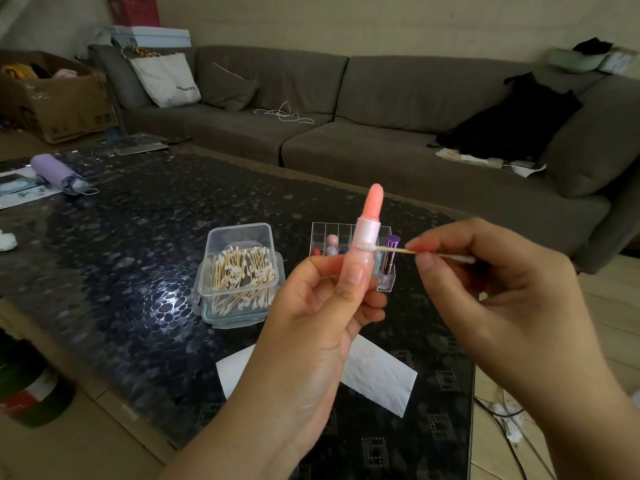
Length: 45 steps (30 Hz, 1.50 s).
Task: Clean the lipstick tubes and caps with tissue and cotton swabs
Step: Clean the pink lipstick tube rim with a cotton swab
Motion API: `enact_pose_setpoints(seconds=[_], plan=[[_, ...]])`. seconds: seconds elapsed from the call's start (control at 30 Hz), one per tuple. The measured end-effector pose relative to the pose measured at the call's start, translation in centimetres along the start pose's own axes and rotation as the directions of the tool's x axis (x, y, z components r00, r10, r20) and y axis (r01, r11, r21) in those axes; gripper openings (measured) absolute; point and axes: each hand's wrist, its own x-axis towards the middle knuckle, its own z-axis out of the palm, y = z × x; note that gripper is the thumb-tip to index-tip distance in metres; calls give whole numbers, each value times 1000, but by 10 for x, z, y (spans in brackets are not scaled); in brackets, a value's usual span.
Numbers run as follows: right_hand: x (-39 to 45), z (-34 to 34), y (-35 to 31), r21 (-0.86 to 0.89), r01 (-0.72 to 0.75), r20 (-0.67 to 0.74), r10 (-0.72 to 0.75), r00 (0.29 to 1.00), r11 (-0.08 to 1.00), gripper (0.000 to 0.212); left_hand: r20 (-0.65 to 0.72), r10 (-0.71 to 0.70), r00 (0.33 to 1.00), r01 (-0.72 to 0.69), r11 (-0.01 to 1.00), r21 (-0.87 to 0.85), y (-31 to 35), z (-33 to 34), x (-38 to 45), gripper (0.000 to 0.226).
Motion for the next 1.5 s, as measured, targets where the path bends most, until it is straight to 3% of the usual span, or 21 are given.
enact_pose_setpoints(seconds=[0.2, 0.4, 0.7, 0.83, 0.97, 1.1, 1.33, 1.5], plan=[[0, -3, 0, -6, 1, -13, -1, 1000, 1000, 9, -1, 0, 1000, 0, 1000, -27, 0, 0, 0, 17], [1, -3, 1, -15, -12, -25, 11, 1000, 1000, 10, 1, 3, 1000, -3, 999, -33, 1, 0, 0, 24], [1, -1, -2, 2, 1, -6, -1, 1000, 1000, 10, -38, 139, 989, -133, 981, 142, -6, -3, 1, 24], [0, 1, -3, -56, 16, 1, -16, 1000, 998, 14, -76, 277, 958, -244, 924, 293, -6, -1, 0, 34], [0, 0, -3, -68, 9, 2, -9, 1000, 998, 13, -84, 396, 914, -329, 848, 416, -6, -4, -2, 19], [-1, 2, -5, -22, 23, -22, -23, 999, 999, 10, -61, 484, 873, -393, 772, 500, -5, -4, -5, 17], [-1, 6, -10, 11, 24, -26, -24, 999, 1000, 10, -21, 547, 837, -433, 685, 586, -10, -7, -4, 18], [-1, 4, -8, 12, 9, 3, -9, 1000, 1000, 10, -43, 532, 845, -423, 716, 556, -9, -6, -3, 19]])
